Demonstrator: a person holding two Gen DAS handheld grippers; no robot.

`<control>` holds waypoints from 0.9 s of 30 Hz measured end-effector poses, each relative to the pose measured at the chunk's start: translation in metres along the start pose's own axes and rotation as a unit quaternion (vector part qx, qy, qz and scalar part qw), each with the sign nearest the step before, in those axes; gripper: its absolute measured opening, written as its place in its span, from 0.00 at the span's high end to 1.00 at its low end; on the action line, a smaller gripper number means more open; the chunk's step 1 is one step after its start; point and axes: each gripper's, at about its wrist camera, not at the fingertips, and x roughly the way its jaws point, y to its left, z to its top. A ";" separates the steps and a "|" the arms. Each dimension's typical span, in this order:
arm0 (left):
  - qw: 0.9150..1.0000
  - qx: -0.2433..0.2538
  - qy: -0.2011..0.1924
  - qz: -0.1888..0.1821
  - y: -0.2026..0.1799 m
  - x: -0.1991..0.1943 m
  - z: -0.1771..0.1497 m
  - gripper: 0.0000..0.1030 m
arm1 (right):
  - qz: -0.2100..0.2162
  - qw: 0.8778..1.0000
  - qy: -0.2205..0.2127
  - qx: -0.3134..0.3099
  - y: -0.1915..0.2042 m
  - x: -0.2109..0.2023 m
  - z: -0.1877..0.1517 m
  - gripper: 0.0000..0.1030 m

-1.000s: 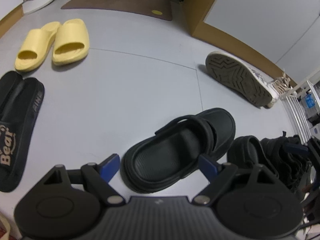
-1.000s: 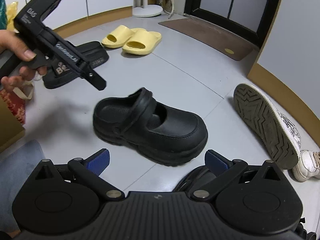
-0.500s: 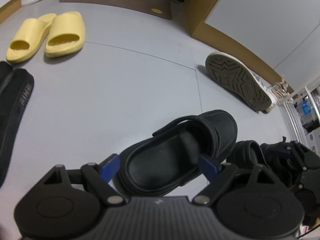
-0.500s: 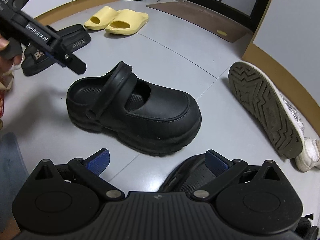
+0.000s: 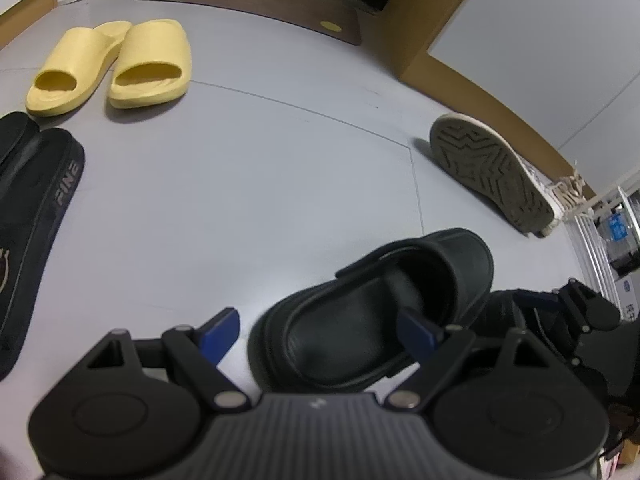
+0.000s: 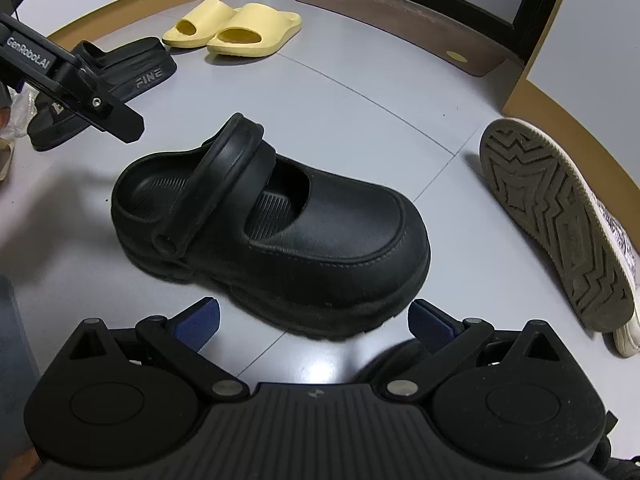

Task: Organize scattered shoes
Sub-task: 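Move the right gripper down to the black clog on the floor, then grasp the black clog by its heel with the right gripper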

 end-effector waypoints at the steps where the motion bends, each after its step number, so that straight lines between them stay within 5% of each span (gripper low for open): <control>1: 1.000 0.000 -0.001 0.001 0.001 0.000 0.001 0.15 | 0.001 1.000 0.001 0.000 0.001 0.002 0.001 0.06; 7: 1.000 -0.005 -0.008 0.001 0.005 -0.002 0.000 0.15 | -0.004 0.999 0.010 -0.038 0.011 0.011 0.004 0.12; 14: 1.000 -0.014 -0.007 0.000 0.010 -0.004 -0.001 0.15 | 0.006 0.993 -0.038 -0.109 0.030 0.002 0.012 0.12; 18: 1.000 -0.024 -0.016 -0.003 0.012 -0.010 -0.005 0.15 | 0.003 0.992 -0.043 -0.120 0.038 0.007 0.015 0.33; 25: 0.999 -0.033 -0.012 0.001 0.023 -0.015 -0.014 0.15 | -0.009 0.987 -0.069 -0.148 0.052 0.006 0.016 0.46; 27: 0.999 -0.039 -0.015 0.001 0.026 -0.017 -0.014 0.15 | -0.013 0.986 -0.077 -0.147 0.058 0.005 0.016 0.61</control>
